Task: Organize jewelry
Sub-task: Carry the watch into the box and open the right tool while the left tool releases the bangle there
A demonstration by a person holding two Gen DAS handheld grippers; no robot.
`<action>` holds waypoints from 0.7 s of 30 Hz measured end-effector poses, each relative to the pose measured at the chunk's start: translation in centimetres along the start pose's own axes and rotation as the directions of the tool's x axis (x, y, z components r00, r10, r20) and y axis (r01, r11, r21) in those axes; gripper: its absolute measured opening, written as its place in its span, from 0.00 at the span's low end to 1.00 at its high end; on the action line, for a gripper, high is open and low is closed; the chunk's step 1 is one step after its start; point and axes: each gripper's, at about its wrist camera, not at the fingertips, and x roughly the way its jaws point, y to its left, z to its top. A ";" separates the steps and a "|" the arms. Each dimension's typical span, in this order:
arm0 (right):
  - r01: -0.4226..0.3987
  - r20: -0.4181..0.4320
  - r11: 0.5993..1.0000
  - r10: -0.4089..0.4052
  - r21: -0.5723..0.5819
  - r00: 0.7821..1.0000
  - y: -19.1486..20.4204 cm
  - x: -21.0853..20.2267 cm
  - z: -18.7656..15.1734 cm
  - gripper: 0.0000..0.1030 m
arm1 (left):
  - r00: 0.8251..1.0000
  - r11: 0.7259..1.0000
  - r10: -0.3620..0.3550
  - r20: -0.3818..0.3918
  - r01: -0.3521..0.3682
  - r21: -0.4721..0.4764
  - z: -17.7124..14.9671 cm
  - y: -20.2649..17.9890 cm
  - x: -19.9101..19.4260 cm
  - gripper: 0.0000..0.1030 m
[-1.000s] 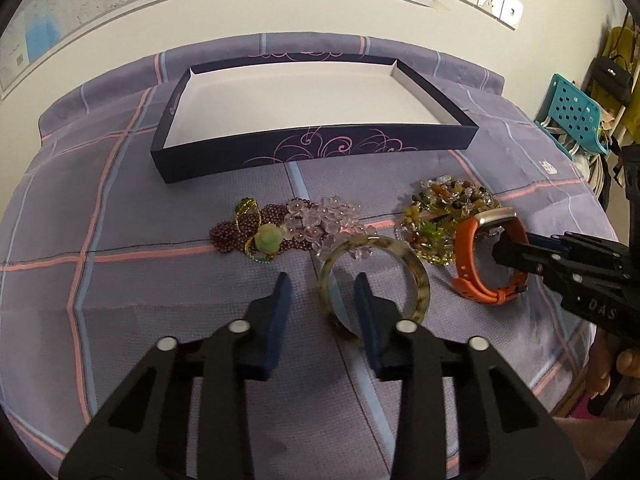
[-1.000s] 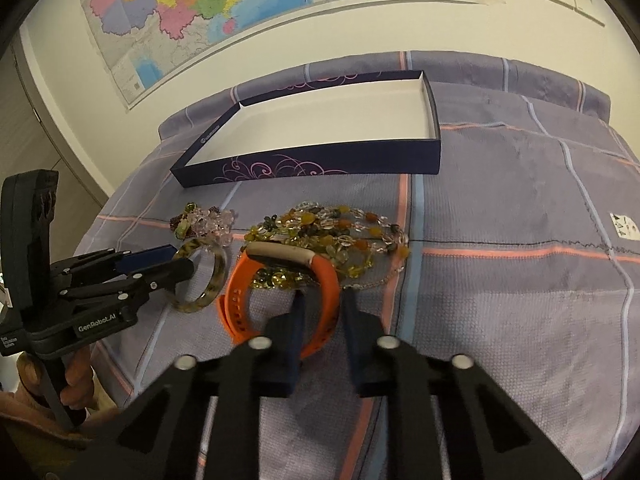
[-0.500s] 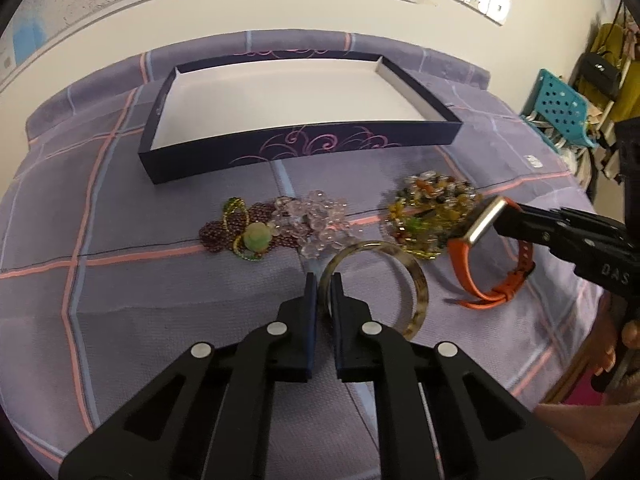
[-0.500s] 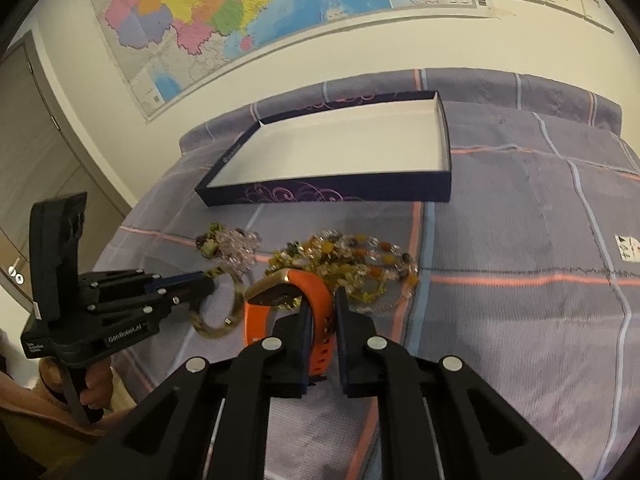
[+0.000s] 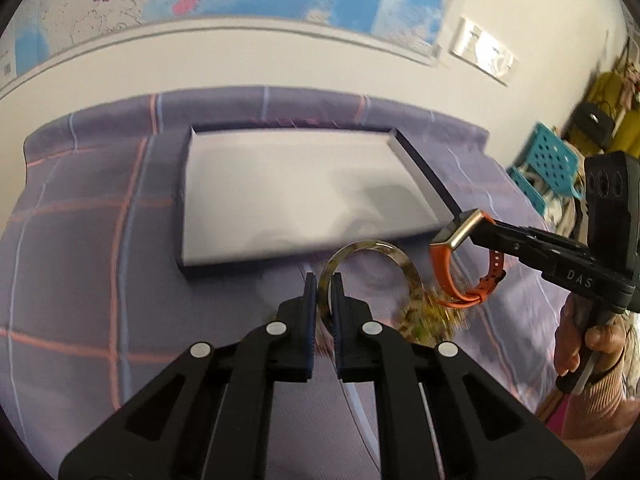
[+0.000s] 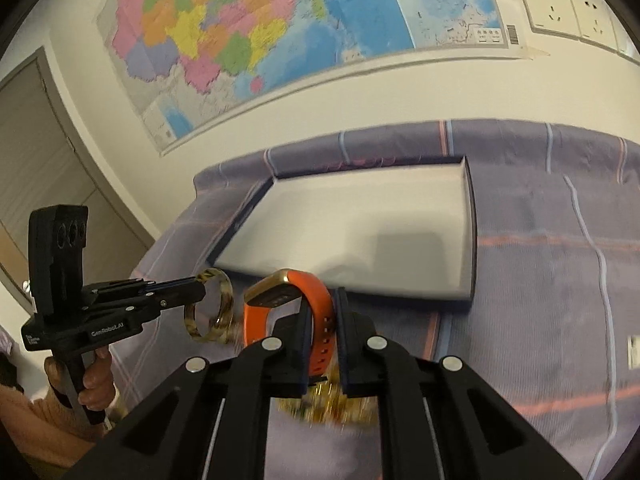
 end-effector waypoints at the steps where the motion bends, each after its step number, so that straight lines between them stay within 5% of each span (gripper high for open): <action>1: 0.002 0.002 1.000 -0.002 0.001 1.000 -0.2 0.3 0.6 0.09 | 1.000 1.000 0.006 0.001 -0.006 -0.010 0.7 0.4 0.3 0.07; 8: 0.009 -0.008 0.996 -0.008 0.090 1.000 -3.2 4.9 5.5 0.09 | 0.995 0.996 0.092 0.034 -0.091 -0.022 5.7 2.8 3.4 0.10; 21: 0.114 -0.075 0.965 -0.099 0.236 0.992 -7.6 13.2 9.7 0.09 | 0.997 0.996 0.076 -0.014 -0.077 -0.046 11.8 6.0 10.1 0.10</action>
